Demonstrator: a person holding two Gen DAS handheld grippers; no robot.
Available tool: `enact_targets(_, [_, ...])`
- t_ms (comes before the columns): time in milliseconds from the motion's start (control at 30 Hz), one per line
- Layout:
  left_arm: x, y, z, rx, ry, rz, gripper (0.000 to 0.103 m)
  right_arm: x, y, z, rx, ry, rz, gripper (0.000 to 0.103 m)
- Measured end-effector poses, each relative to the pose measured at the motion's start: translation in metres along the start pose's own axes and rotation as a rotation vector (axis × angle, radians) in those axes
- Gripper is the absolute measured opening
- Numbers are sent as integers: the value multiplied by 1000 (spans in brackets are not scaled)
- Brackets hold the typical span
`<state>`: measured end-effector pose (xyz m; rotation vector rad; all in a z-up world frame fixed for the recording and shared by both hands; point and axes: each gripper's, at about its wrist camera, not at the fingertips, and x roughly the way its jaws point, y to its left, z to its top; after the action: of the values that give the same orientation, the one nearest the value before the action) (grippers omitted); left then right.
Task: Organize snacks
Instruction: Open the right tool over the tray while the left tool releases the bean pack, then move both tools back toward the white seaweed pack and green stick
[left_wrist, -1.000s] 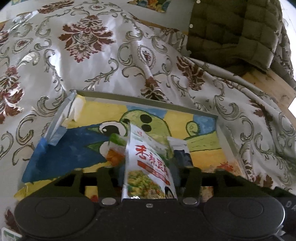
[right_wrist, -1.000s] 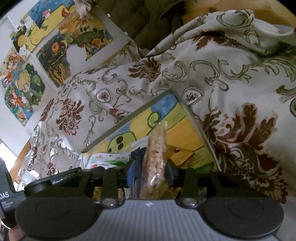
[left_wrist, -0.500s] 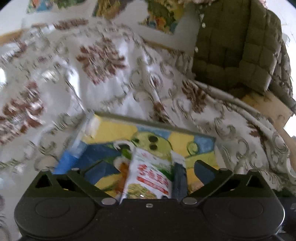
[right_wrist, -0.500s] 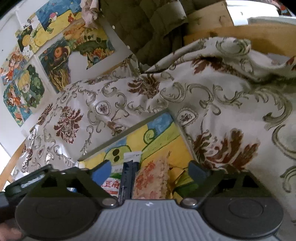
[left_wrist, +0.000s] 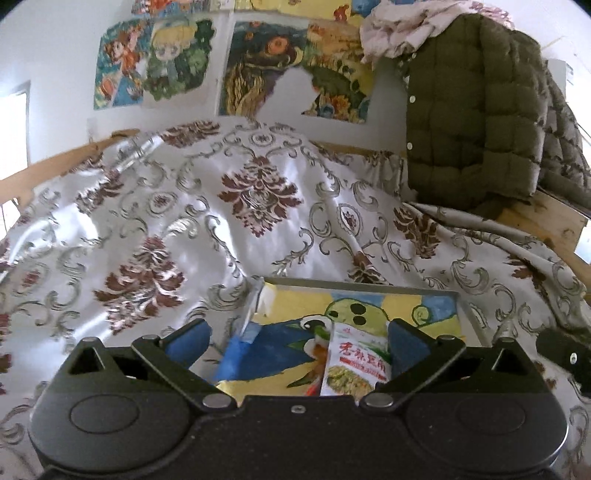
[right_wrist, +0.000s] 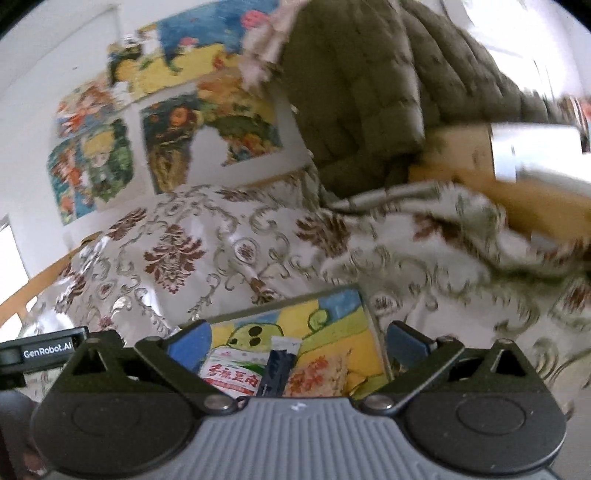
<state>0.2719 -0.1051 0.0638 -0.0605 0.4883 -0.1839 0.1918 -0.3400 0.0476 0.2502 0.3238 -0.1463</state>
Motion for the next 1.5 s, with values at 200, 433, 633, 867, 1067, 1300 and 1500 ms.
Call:
enact_targets(200, [-45,7,-13,11,-32,6,102,-36,20,-10,-66,-39,-24,103])
enact_targets(433, [-82,15,-35,64,-23,18,102,-67,33,-33,-147,-23,-43,103])
enact_targets(633, [-101,21,-57,168,17,55,102,-93,51,-59,-270,3,-28,103])
enact_targets(867, [-119,37,-79,231,66,63,102,-111,66,-76,-305,57,-7,103])
enact_targets(1067, [-125,59,-94,232,137,78,102,-114,63,-87,-282,155,6,103])
enact_targets(1300, [-120,79,-109,318,218,106,102,-102,61,-99,-272,273,-5,103])
enact_targets(1500, [-108,95,-116,353,256,110,102,-83,64,-113,-288,395,-1,103])
